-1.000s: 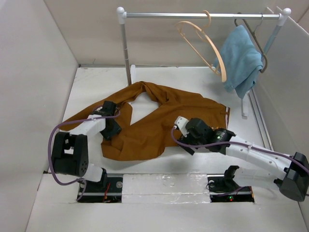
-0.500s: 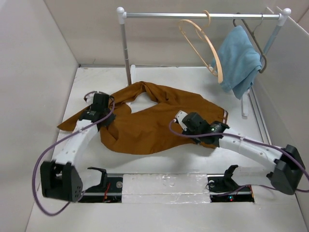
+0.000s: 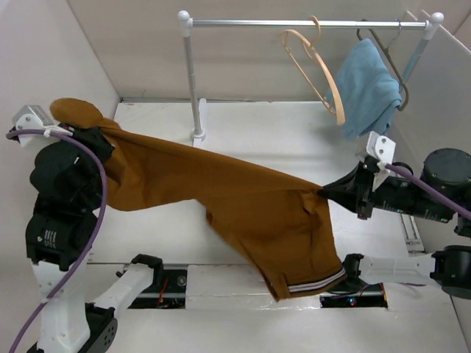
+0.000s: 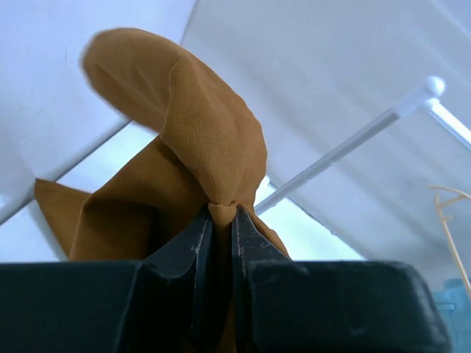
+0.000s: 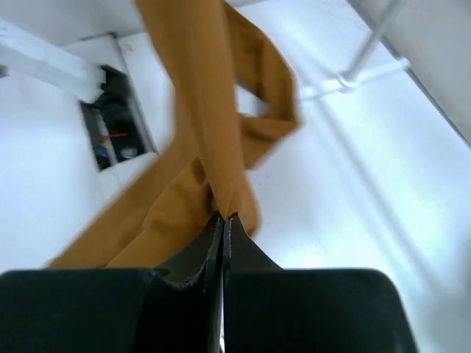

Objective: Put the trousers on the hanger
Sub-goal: Fold the trousers

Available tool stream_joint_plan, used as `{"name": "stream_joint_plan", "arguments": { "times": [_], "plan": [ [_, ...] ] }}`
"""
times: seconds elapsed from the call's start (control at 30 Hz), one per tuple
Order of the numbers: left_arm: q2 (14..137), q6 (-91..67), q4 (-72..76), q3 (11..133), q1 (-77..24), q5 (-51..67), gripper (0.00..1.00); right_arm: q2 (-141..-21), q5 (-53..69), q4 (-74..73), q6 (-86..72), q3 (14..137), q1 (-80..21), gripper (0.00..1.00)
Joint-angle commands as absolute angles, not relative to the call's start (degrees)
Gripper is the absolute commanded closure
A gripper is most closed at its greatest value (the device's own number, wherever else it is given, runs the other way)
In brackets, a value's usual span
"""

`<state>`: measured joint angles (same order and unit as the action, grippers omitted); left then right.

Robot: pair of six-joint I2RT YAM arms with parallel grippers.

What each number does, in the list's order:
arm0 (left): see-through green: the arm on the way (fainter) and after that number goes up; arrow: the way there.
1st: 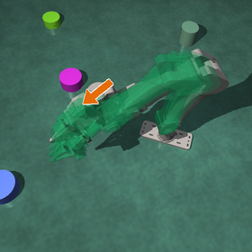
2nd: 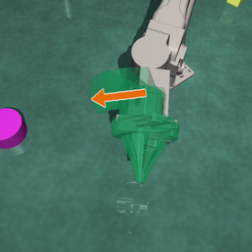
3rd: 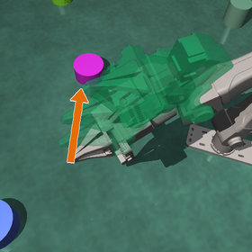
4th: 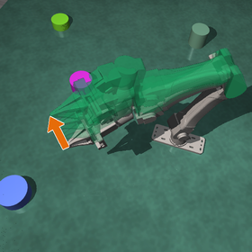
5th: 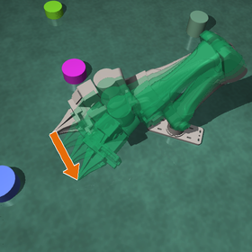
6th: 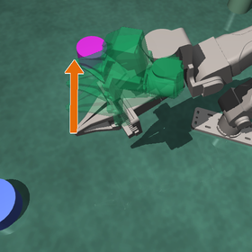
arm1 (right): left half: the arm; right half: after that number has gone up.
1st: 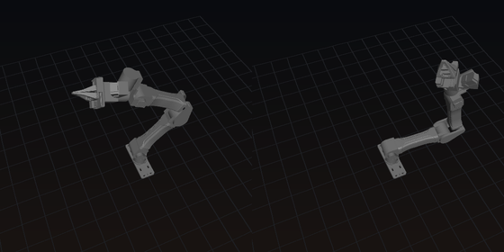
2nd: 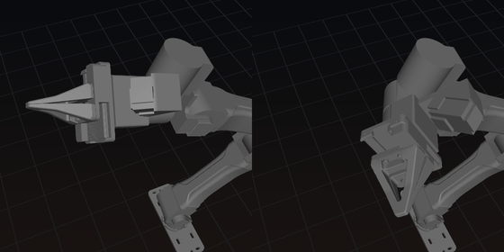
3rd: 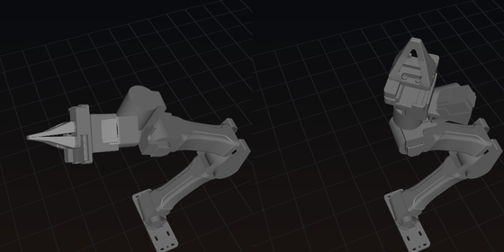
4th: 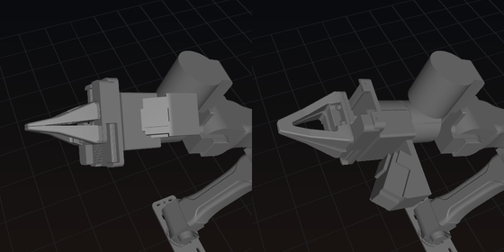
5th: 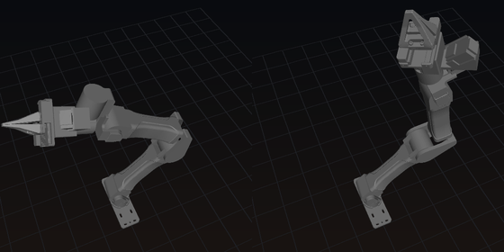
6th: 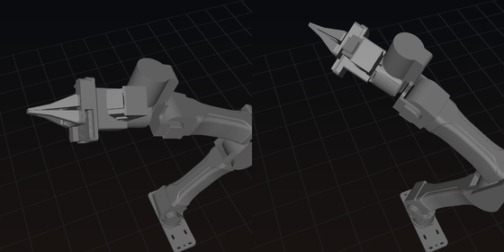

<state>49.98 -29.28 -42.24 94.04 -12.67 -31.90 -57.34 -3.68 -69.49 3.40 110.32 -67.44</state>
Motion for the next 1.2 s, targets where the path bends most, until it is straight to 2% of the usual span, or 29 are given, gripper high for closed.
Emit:
{"name": "stream_joint_plan", "arguments": {
  "times": [0.0,0.07,0.1,0.17,0.23,0.27,0.3,0.33,0.37,0.4,0.47,0.5,0.53,0.57,0.63,0.67,0.7,0.73,0.83,0.93,0.97,1.0,1.03,1.07,1.17],
  "plan": [
    [54.6,-23.3,-43.6,95.3,-12.8,-40.0,1.0,-62.7,-11.2,-79.2,7.3,106.9,-63.1,1.0],
    [58.9,-22.5,-41.8,93.5,-12.8,-37.5,1.0,-64.9,-11.3,-74.2,13.9,102.2,-55.7,1.0],
    [60.7,-22.1,-40.9,92.9,-12.8,-35.9,1.0,-65.4,-9.9,-71.4,15.9,99.3,-46.2,1.0],
    [66.6,-20.9,-36.6,90.2,-12.0,-32.9,1.0,-65.7,-6.1,-58.5,20.5,89.0,-36.3,1.0],
    [73.3,-20.7,-33.5,88.2,-10.3,-27.7,1.0,-68.3,-4.0,-52.2,21.2,82.2,-24.7,1.0],
    [75.5,-20.5,-29.9,87.8,-10.3,-26.2,1.0,-69.5,-4.1,-45.9,20.8,80.4,-21.7,0.92],
    [78.5,-20.7,-29.0,88.3,-9.8,-25.1,1.0,-70.7,-5.8,-43.0,20.7,78.9,-19.2,0.8],
    [84.9,-20.8,-28.9,91.9,-9.8,-25.5,0.95,-71.8,-7.2,-40.7,20.4,77.7,-16.0,0.67],
    [88.1,-20.7,-29.7,94.3,-9.8,-25.2,0.81,-73.7,-8.4,-38.8,20.0,77.2,-15.2,0.39],
    [91.9,-20.6,-31.4,97.2,-9.8,-23.7,0.5,-74.3,-7.3,-38.6,20.0,77.6,-15.2,0.31],
    [100.5,-21.4,-38.0,106.5,-9.8,-23.3,0.23,-74.7,-4.5,-42.3,20.0,80.1,-18.3,0.23],
    [101.9,-21.4,-38.9,107.6,-9.8,-22.7,0.13,-73.1,-3.3,-43.4,20.0,79.5,-20.5,0.21],
    [102.0,-21.4,-39.2,106.5,-9.8,-22.3,0.1,-71.6,-2.7,-44.3,19.3,78.1,-22.6,0.21],
    [101.0,-21.4,-37.5,104.3,-9.8,-22.2,0.1,-69.7,-2.0,-44.6,17.0,75.6,-25.7,0.22],
    [95.8,-21.7,-33.3,95.3,-9.8,-22.1,0.09,-62.5,2.9,-41.7,14.0,65.0,-27.8,0.36],
    [91.6,-24.0,-31.4,88.7,-9.1,-23.7,0.11,-57.3,6.0,-38.6,9.1,57.6,-30.0,0.9],
    [91.6,-24.0,-31.4,88.6,-9.1,-23.7,0.13,-54.8,7.1,-38.6,9.1,54.2,-31.5,0.91],
    [87.5,-25.1,-30.4,81.6,-8.6,-23.4,0.15,-52.5,7.6,-37.6,7.1,51.6,-32.9,1.0],
    [79.7,-32.2,-23.0,67.9,-3.0,-15.1,0.24,-47.7,4.9,-37.3,0.9,44.0,-37.6,1.0],
    [75.4,-38.1,-15.6,57.5,5.1,-6.2,0.28,-47.6,3.4,-36.8,-2.1,40.6,-36.4,0.58],
    [75.4,-39.3,-14.3,55.7,6.8,-4.5,0.29,-48.2,2.7,-36.8,-2.5,40.4,-35.7,0.36],
    [77.2,-41.1,-12.2,53.9,11.4,-0.3,0.28,-49.6,0.7,-36.2,-3.0,39.9,-33.2,0.24],
    [77.2,-42.1,-11.9,53.4,11.4,-0.3,0.28,-49.6,0.7,-36.2,-3.0,39.9,-31.3,0.23],
    [78.0,-42.5,-10.8,53.1,12.4,1.7,0.27,-51.2,1.0,-34.0,-2.9,39.2,-29.4,0.17],
    [81.1,-43.0,-5.8,53.0,12.4,6.3,0.2,-54.4,4.6,-26.2,-2.8,36.9,-20.5,0.13]
  ]
}}
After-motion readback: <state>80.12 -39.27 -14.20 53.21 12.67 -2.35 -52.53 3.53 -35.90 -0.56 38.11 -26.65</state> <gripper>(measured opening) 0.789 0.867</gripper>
